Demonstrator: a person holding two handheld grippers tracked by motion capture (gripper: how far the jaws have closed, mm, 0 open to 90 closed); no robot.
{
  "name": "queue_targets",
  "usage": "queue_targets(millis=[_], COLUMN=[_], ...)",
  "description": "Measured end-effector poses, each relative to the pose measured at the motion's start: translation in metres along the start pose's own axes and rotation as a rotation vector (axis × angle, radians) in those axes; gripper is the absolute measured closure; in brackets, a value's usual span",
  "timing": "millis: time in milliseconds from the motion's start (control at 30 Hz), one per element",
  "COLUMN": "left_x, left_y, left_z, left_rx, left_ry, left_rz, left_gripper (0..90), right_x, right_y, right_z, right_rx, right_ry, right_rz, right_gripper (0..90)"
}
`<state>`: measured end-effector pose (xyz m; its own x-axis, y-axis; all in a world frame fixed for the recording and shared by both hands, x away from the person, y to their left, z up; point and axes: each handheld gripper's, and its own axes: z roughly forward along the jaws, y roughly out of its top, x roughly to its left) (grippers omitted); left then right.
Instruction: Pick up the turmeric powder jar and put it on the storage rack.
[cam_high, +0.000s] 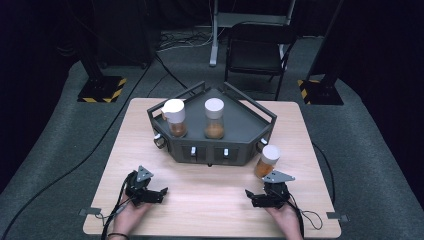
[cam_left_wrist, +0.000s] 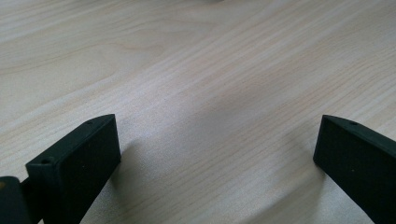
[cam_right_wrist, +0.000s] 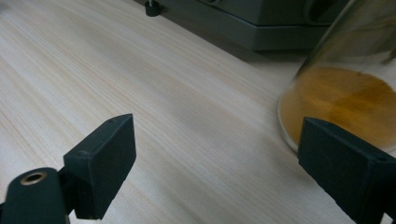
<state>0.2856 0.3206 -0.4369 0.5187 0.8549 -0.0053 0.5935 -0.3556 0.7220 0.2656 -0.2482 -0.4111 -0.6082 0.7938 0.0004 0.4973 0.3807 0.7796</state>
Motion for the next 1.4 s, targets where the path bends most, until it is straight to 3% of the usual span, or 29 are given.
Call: queue_targets(millis=[833,1033,1400], left_x=[0.000,0.000,0.000], left_y=[0.000,0.000,0.000], left_z=[0.000,0.000,0.000], left_rx=[0.000,0.000,0.000], left_ry=[0.001,0.001,0.001], left_rz=[-0.001,-0.001,-0.001], left_gripper=[0.1,0.1,0.1], right_x=[-0.023,-0.031,-0.038], right_y=[0.012,0.015,0.027], right_z=[-0.025,-0.027,-0.028], right_rx=[-0.038,-0.058,-0.082], right_ry=[-0.083,-0.081,-0.082], right_rz=[0.021,0.047,0.048], right_gripper=[11.1,11.1,11.9])
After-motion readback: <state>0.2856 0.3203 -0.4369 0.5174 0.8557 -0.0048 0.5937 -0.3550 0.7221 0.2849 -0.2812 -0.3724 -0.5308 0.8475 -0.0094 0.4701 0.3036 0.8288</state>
